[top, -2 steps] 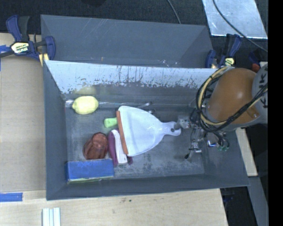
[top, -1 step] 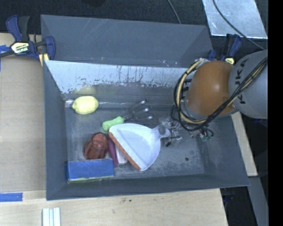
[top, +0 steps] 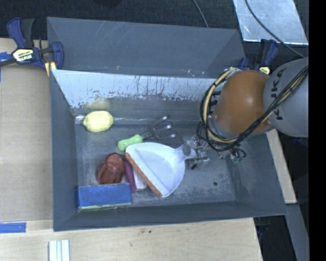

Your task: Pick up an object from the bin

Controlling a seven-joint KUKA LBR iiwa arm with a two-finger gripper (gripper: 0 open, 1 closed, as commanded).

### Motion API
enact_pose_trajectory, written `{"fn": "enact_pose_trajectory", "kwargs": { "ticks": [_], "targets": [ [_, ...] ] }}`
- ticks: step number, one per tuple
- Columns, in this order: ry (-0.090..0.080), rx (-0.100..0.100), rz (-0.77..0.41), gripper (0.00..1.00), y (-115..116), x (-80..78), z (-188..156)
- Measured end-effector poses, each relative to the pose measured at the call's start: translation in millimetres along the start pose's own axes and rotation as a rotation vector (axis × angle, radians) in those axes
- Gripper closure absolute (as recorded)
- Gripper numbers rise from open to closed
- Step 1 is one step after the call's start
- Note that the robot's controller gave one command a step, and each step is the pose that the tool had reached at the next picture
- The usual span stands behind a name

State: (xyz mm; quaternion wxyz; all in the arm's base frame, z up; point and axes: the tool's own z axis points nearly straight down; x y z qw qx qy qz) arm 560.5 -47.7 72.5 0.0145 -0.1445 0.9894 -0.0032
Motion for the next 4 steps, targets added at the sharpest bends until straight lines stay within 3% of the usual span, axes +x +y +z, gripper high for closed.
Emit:
{"fn": "enact_pose_trajectory", "kwargs": {
  "ticks": [1, 2, 3, 4],
  "targets": [
    [0.002, -0.002, -0.027, 1.00, -3.9, -2.7, 0.4],
    [0.000, -0.002, -0.057, 1.00, -11.7, -29.6, -64.8],
    [0.000, 0.001, -0.087, 1.00, -14.0, -20.3, -54.4],
    [-0.016, 0.004, -0.042, 1.00, -8.2, -30.2, -108.1]
  ]
}}
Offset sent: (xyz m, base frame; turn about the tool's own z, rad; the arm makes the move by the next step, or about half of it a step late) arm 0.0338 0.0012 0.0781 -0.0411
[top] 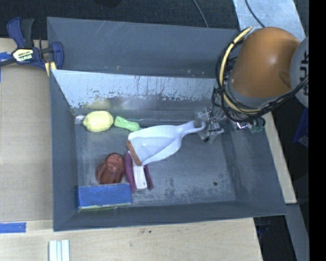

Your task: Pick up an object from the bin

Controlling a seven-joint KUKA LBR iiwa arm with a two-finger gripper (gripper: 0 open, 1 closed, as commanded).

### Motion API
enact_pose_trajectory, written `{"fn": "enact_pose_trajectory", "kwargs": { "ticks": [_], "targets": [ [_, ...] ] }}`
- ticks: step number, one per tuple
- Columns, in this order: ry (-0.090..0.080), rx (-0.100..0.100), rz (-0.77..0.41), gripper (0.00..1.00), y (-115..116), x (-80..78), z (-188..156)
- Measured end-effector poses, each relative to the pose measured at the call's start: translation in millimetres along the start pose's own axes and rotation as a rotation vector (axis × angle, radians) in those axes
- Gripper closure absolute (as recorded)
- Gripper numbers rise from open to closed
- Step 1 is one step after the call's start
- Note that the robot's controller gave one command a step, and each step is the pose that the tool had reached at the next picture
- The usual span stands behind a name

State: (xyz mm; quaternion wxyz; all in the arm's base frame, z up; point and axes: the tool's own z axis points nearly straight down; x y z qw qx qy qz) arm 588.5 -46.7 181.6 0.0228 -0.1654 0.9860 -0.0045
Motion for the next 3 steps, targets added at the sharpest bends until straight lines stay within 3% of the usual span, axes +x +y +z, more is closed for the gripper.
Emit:
{"fn": "enact_pose_trajectory", "kwargs": {
  "ticks": [1, 2, 3],
  "targets": [
    [0.013, -0.005, -0.075, 1.00, 7.7, 7.9, -46.7],
    [0.010, -0.005, 0.003, 1.00, -2.6, 6.2, 51.8],
    [0.002, 0.000, -0.002, 1.00, 3.4, 8.8, 27.5]
  ]
}}
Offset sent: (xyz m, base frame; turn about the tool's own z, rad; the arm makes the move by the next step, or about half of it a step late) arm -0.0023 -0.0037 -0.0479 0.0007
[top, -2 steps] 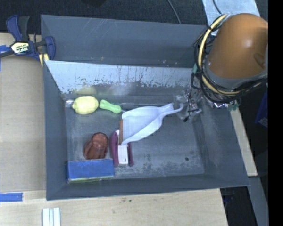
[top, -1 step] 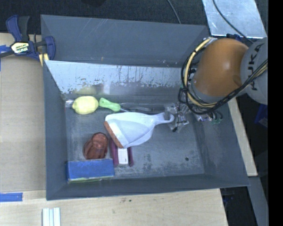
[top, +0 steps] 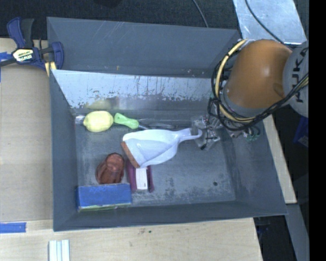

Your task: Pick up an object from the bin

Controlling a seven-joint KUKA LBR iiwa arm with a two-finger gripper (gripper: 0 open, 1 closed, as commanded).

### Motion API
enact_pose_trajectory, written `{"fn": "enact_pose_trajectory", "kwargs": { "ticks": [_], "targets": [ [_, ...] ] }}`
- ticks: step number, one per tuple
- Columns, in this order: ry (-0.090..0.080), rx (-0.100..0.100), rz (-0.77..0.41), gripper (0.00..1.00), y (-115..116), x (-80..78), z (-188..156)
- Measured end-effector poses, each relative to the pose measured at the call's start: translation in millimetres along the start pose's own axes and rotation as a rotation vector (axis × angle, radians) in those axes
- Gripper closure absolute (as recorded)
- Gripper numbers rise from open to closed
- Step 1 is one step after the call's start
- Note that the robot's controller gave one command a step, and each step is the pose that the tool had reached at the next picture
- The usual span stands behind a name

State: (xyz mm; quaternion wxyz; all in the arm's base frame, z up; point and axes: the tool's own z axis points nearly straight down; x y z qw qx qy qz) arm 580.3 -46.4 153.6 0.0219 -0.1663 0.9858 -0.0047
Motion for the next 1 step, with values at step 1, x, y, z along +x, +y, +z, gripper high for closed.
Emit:
{"fn": "enact_pose_trajectory", "kwargs": {
  "ticks": [1],
  "targets": [
    [0.004, -0.003, -0.004, 1.00, -8.8, -15.1, 5.7]
  ]
}}
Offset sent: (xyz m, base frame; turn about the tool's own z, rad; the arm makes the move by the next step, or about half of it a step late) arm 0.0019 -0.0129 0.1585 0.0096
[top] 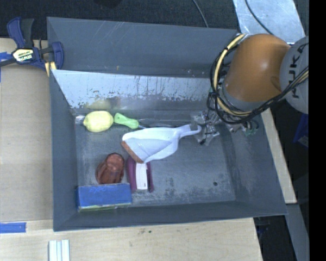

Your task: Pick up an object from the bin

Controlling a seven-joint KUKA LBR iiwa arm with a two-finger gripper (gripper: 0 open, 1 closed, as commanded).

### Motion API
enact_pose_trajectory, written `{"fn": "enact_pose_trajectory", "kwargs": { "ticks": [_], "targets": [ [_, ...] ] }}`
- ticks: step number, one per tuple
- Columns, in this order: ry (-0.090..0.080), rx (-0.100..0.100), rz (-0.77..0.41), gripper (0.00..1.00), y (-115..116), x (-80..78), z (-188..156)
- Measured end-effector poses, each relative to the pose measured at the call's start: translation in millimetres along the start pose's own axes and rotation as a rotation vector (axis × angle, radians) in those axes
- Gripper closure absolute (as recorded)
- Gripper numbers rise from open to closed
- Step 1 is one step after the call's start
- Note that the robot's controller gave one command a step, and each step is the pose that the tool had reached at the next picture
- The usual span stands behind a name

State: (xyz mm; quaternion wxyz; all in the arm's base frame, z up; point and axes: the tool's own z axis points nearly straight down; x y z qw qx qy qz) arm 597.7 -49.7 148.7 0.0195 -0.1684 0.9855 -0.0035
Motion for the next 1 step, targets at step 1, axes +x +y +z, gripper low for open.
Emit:
{"fn": "enact_pose_trajectory", "kwargs": {
  "ticks": [1],
  "targets": [
    [0.011, -0.006, 0.001, 1.00, 1.2, 4.3, -13.8]
  ]
}}
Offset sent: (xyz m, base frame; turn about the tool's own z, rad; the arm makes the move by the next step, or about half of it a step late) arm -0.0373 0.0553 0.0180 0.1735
